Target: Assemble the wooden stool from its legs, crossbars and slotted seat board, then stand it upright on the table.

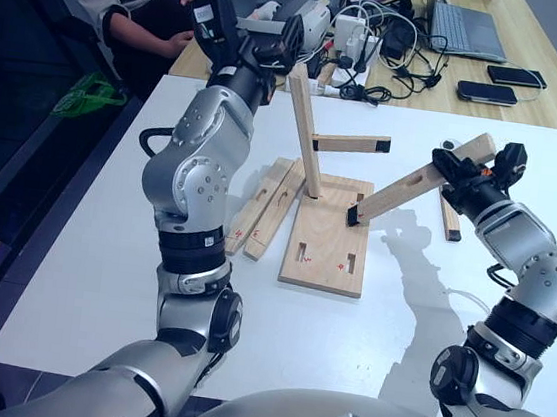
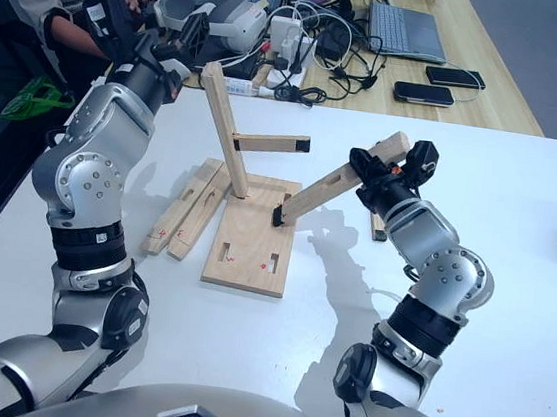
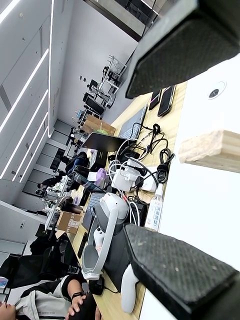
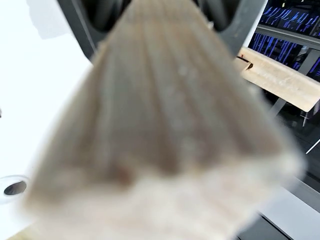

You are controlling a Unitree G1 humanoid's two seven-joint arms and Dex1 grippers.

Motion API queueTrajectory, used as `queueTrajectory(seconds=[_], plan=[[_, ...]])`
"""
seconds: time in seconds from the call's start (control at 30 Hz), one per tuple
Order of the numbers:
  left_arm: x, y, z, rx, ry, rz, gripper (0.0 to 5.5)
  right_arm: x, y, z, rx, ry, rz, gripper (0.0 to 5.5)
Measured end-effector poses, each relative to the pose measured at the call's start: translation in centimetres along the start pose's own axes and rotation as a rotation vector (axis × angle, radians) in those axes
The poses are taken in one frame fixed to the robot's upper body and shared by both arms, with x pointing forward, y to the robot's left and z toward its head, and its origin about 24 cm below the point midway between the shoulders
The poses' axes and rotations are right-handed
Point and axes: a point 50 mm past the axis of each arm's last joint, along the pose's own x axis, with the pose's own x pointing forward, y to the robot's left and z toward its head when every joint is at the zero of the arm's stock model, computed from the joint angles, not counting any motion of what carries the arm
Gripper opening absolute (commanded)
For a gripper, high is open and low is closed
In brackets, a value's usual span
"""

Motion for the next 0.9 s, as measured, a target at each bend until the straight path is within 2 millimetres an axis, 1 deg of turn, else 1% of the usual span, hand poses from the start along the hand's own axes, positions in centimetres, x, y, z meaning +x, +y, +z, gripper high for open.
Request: queueTrajectory(seconds=[0.1,0.2,0.37,0.5,0.7,0.77,0.9], plan=[[0.0,-0.2,-0.1,0.005,0.001,-0.002,4.61,-0.3,-0.4,-0.1,0.014,0.004,0.002,1.0],[0.0,-0.1,0.0,0.006,-0.005,0.001,4.61,-0.1,-0.7,0.2,0.007,-0.03,-0.03,1.0],[0.0,-0.2,0.0,0.007,-0.008,0.0,4.61,1.5,-0.9,0.7,-0.015,-0.081,-0.065,1.0],[0.0,-0.2,0.0,0.007,-0.008,-0.001,4.61,2.2,-0.9,0.8,-0.034,-0.083,-0.057,1.0],[0.0,-0.2,0.0,0.006,-0.008,0.0,4.61,3.0,-1.4,2.0,-0.06,-0.104,-0.078,1.0],[0.0,-0.2,-0.1,0.006,-0.007,0.0,4.61,3.2,-1.7,2.2,-0.057,-0.117,-0.088,1.0],[0.1,-0.4,-0.3,0.0,0.001,-0.006,4.61,4.1,-1.8,2.7,-0.029,-0.128,-0.106,1.0]])
